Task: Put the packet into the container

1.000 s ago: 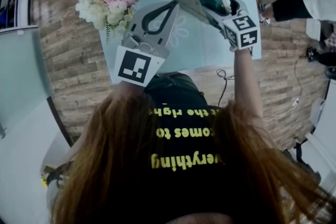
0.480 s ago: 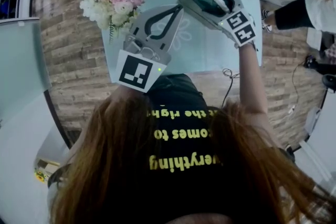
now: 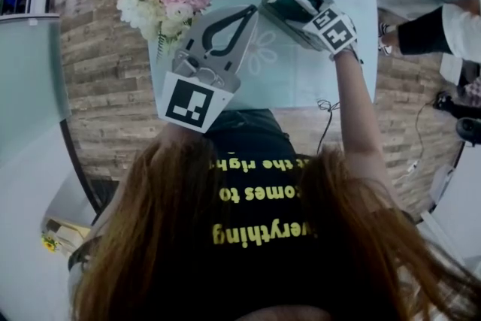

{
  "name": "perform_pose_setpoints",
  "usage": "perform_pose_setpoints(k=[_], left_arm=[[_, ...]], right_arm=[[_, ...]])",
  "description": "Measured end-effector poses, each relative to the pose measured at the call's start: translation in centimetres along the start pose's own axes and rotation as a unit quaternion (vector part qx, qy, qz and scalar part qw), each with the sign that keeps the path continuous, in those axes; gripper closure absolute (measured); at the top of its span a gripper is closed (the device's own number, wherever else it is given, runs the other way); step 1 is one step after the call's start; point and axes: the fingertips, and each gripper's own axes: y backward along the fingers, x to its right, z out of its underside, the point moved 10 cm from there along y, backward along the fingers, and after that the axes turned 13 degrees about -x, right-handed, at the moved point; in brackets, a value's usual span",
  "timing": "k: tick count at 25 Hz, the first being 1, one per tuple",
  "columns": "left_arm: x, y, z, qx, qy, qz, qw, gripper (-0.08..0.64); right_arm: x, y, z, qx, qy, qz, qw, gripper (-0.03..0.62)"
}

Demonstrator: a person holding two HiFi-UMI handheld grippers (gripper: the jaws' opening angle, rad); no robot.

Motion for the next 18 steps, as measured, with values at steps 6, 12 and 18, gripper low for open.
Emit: perform_pose_setpoints(k=[6,12,18], left_arm=[[-0.1,0.0,0.0,-0.001,0.001,0.000,1.0000,0.558],[-0.1,0.1,0.1,-0.002,0.002,0.000,1.0000,0.558],[0.0,0.3,0.1,0.002,0.008,-0.004,1.0000,0.558]], right_arm=[[0.4,-1.0,-0.1,-0.023,-0.006,-0.028,0.999,0.212],[0.6,-2.1,0.5,-0.043,-0.013,-0.034,0.998,0.192],[0.8,-1.4,0.0,-0.029,-0.009,-0.027,0.999,0.173]])
